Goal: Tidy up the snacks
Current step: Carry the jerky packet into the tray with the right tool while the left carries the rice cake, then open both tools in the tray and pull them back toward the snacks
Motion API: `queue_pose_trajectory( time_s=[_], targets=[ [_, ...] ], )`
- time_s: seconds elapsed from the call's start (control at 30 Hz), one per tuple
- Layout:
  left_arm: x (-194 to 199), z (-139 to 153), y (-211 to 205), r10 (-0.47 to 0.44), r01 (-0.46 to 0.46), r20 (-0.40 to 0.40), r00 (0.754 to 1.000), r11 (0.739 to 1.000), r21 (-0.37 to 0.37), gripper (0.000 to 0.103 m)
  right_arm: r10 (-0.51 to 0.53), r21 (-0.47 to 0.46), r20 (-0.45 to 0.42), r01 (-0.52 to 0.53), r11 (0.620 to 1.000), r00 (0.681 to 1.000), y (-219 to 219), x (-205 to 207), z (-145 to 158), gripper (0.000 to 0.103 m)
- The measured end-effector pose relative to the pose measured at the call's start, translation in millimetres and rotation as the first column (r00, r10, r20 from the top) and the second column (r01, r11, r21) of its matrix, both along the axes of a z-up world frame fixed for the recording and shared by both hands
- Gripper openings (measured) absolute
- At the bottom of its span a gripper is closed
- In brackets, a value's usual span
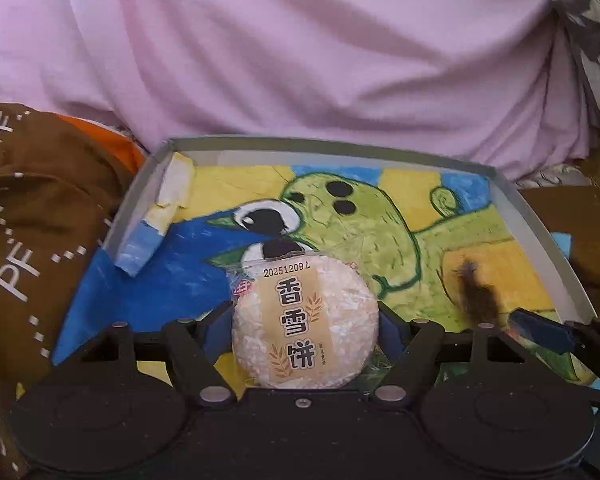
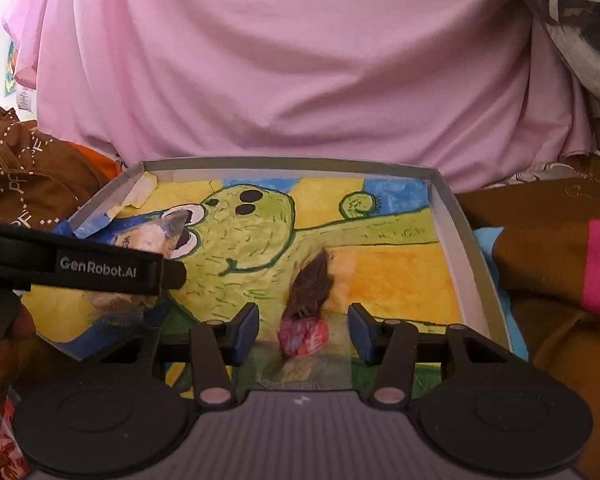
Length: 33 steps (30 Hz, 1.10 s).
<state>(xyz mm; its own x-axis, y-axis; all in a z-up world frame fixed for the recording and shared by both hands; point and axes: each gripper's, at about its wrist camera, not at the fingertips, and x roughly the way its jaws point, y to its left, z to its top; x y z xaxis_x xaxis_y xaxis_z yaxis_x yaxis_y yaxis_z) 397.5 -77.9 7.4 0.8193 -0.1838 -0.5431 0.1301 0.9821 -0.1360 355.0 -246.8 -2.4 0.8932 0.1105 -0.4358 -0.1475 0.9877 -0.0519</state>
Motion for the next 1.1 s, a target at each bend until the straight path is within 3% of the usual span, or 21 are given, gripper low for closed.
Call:
queue_pose_trajectory(
  time_s=[0.1,0.27,0.53,0.7,0.9,1.1],
  targets=[
    [2,-3,-3,-0.012,0.012,-0.027,1.000,1.000,-0.006,0.074,-0.006,0.002,-0.002,0.006,1.000,1.000,-3,-1,-1,0.059],
    [0,-2,-2,-0.022,0.020,-0.047,0.999,0.999,-0.045,0.079,-0.023,0.009,0.021,0.022,1.000,1.000,-10,-12,5,0.085],
    [-20,17,8,0.021,-0.029,-0.051,0.998,0.986,-0.162,0.088,-0.051,0.001,0.116,0.051,0.999,0.992,-19,-46,29,0.102],
    [-45,32,17,0.053,-0.060,-0.039,0.998,0.979,-0.195,0.090,-0.057,0.017,0.203,0.055,0.998,0.977,-25,-75,49,0.103],
    [-95,54,25,0.098,-0.088,0.066,0.993,0.986,-0.143,0.094,-0.049,0.044,0.251,0.039,0.998,0.967,-26,-117,66,0.103],
    [-147,69,26,0.114,-0.103,0.123,0.986,0.990,-0.095,0.097,-0.016,0.048,0.259,0.004,0.999,0.966,-24,-159,67,0.103]
  ],
)
